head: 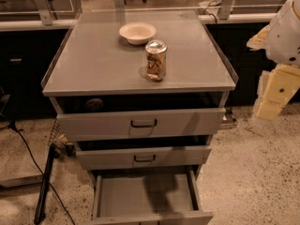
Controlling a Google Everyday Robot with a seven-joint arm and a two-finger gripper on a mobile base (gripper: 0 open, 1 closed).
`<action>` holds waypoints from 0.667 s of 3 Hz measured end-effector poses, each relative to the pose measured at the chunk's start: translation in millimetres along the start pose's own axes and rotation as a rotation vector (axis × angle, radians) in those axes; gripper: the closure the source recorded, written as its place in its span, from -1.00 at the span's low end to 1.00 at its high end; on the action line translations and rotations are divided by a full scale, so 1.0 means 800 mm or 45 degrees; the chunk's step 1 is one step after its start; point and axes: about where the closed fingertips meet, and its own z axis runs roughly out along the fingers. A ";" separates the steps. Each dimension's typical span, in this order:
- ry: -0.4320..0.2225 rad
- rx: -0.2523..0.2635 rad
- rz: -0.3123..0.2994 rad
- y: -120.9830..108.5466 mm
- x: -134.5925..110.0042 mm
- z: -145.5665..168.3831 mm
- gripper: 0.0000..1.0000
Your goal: Place orange can into bottom drawer
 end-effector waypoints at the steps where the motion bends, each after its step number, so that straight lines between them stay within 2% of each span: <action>1: 0.000 0.000 0.000 0.000 0.000 0.000 -1.00; 2: -0.046 0.013 0.017 -0.016 -0.009 0.005 -1.00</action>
Offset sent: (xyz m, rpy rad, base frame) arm 0.0360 0.0079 -0.0030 0.0874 -0.0238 -0.0148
